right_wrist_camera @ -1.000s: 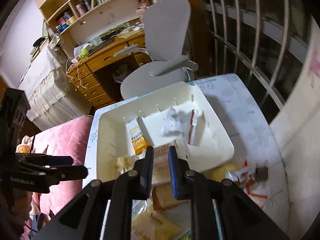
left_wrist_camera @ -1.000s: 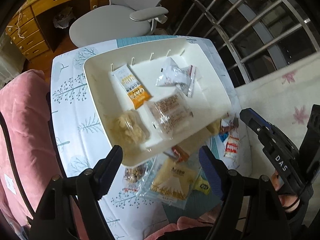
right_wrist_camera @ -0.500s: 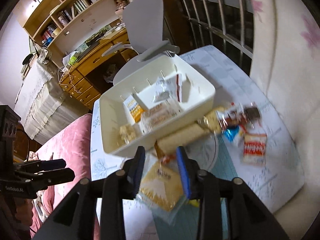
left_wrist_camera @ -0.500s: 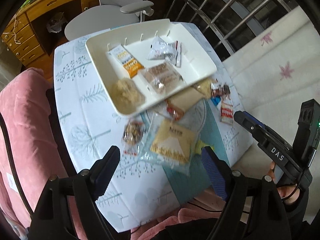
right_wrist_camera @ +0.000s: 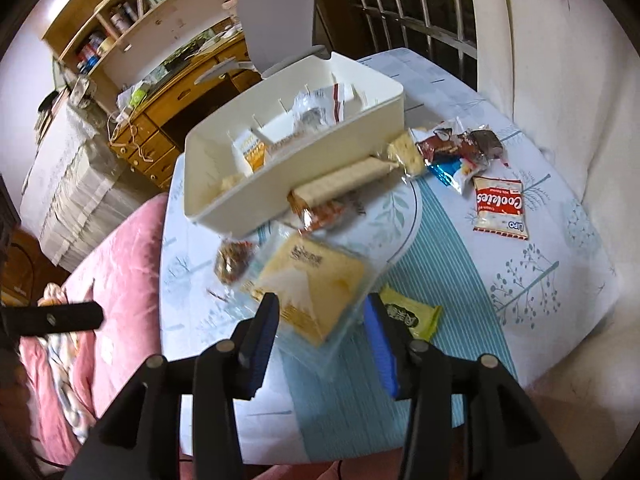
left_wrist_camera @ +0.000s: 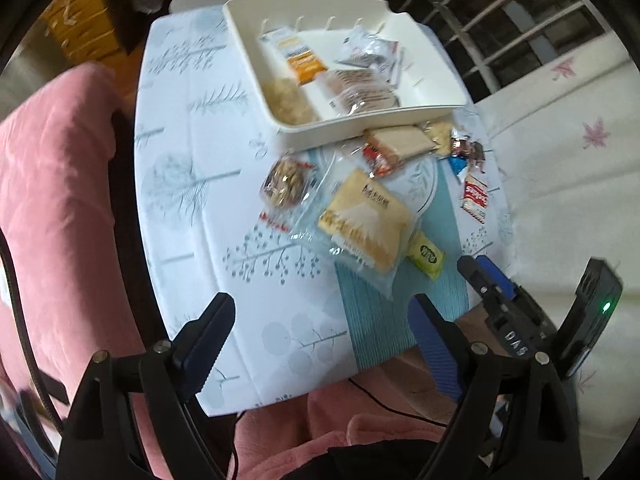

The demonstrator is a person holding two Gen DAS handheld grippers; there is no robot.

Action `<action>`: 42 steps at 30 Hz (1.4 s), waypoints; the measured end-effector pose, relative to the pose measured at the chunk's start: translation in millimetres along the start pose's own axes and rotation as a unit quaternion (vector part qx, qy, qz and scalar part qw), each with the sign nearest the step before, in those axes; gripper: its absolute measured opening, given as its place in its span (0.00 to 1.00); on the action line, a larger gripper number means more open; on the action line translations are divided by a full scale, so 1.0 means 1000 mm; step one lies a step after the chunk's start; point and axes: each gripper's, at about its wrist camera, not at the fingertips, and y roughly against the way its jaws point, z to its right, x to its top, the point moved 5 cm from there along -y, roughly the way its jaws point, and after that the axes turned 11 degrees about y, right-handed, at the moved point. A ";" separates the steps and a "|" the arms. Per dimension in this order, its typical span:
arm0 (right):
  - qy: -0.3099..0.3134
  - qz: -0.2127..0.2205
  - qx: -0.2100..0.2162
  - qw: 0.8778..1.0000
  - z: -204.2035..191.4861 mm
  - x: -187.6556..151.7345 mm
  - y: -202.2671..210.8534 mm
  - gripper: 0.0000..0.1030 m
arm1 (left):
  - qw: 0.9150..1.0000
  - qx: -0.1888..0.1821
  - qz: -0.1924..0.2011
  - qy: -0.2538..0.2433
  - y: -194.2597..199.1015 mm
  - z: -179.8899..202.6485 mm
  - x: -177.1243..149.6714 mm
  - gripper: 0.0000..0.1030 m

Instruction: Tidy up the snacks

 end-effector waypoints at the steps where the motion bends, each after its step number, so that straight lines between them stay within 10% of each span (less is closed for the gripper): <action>1: 0.010 0.000 -0.003 1.000 0.001 -0.005 -0.004 0.43 | 1.000 0.004 0.001 0.006 -0.002 -0.001 -0.001 0.85; 12: 0.116 -0.049 0.000 0.992 0.027 -0.028 -0.036 0.43 | 0.994 0.022 -0.001 0.110 -0.037 0.008 -0.006 0.85; 21: 0.224 -0.088 0.027 0.970 0.046 -0.023 -0.060 0.43 | 0.967 0.043 0.016 0.253 -0.071 0.013 -0.004 0.85; 28: 0.357 -0.115 0.091 0.923 0.029 -0.029 -0.078 0.43 | 0.940 0.045 0.026 0.338 -0.095 0.020 0.001 0.86; 42: 0.524 -0.120 0.155 0.829 0.027 -0.049 -0.086 0.43 | 0.914 0.016 0.017 0.405 -0.159 0.052 0.024 0.92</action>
